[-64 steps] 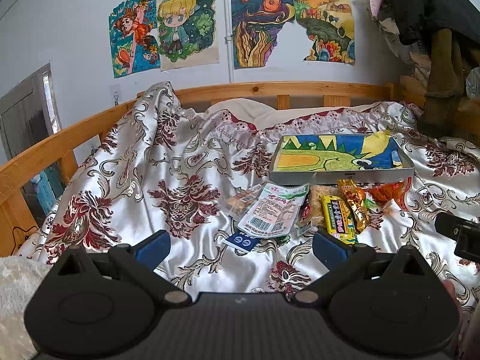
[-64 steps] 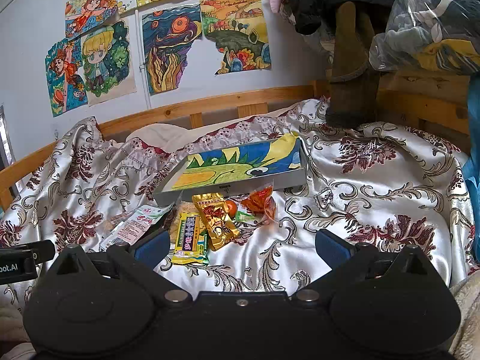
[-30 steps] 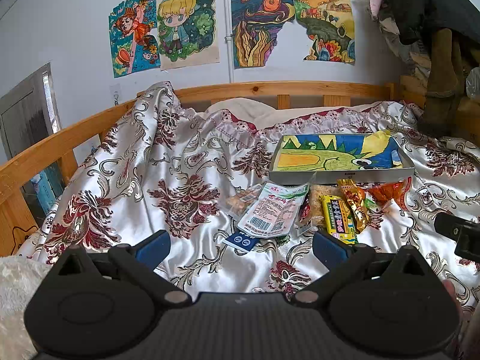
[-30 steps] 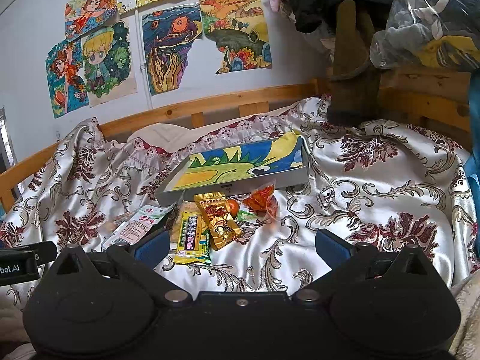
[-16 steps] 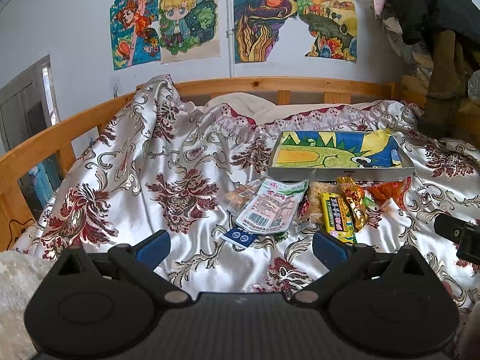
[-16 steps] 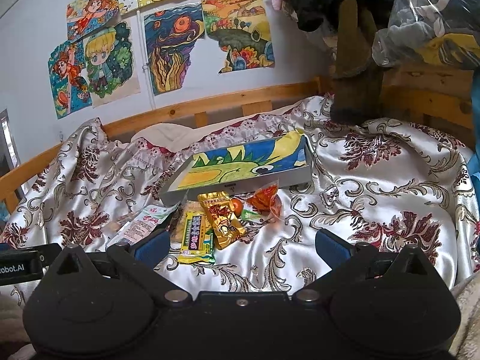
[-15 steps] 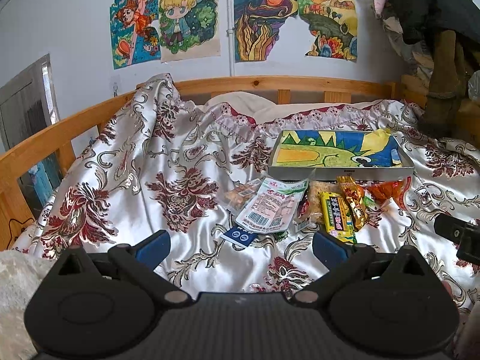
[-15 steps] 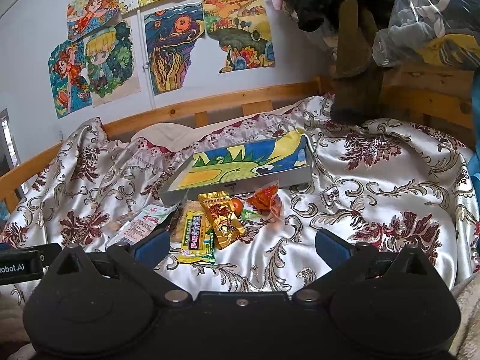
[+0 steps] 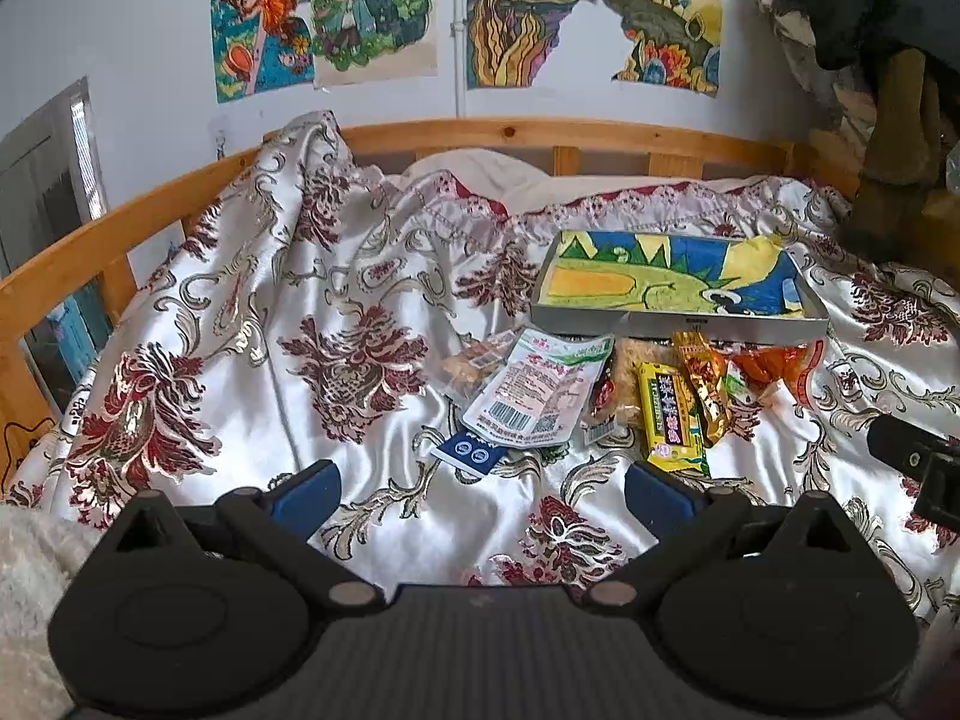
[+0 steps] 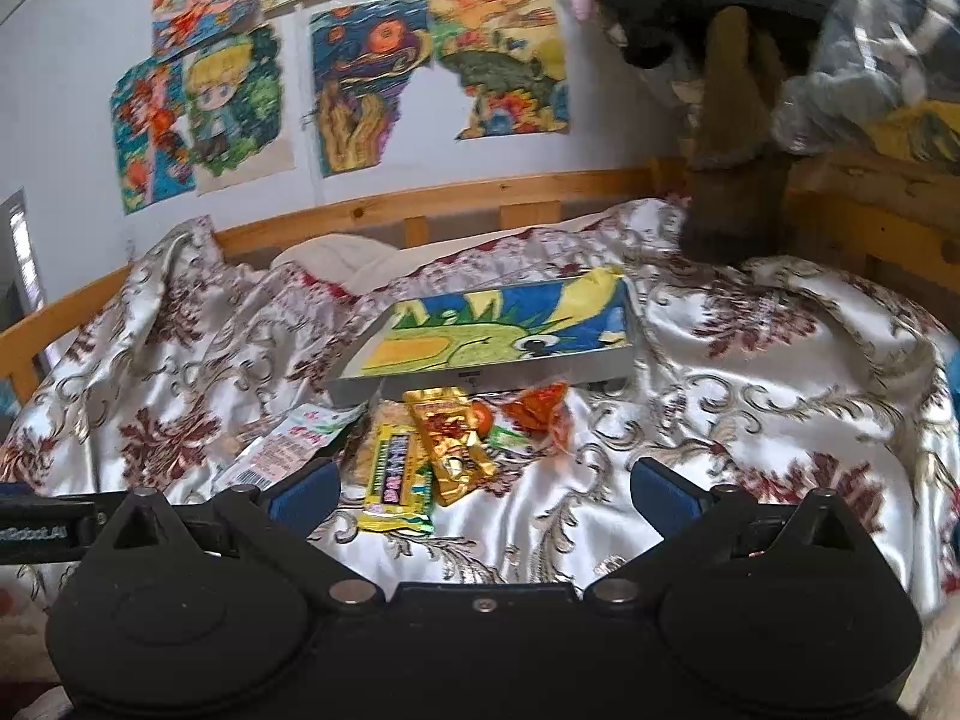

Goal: Organize snacks
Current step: 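Move both tools down toward the snack pile beside the grey tray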

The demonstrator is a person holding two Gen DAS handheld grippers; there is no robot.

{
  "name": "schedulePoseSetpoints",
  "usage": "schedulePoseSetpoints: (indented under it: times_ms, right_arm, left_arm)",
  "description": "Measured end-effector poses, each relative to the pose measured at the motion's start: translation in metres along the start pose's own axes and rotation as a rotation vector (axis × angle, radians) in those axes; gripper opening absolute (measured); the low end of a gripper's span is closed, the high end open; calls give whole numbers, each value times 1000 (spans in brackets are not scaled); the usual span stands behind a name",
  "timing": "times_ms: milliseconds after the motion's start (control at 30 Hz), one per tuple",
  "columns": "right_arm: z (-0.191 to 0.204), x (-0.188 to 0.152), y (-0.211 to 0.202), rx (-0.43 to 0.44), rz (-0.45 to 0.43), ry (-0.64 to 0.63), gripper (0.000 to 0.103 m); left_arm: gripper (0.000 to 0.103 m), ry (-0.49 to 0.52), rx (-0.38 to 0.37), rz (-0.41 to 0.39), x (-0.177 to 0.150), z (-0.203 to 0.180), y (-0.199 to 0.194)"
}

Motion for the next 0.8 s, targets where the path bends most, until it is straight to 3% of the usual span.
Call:
schedulePoseSetpoints:
  times_ms: [367,800]
  right_arm:
    - [11,23,32,55,31,-111,102]
    - [10,35,81,48,63,-160,102]
  left_arm:
    - [103,10,-17,118,18,-4,27]
    - [103,116,-82,223,46,-21,75]
Point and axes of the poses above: each gripper's, at about its wrist camera, not at the fingertips, and y roughly the way its jaws point, z to its left, x to its top, the point moved 7 cm from there along y, roughly the way its jaws point, and after that the axes turned 2 degrees about -z, right-handed, at the moved point
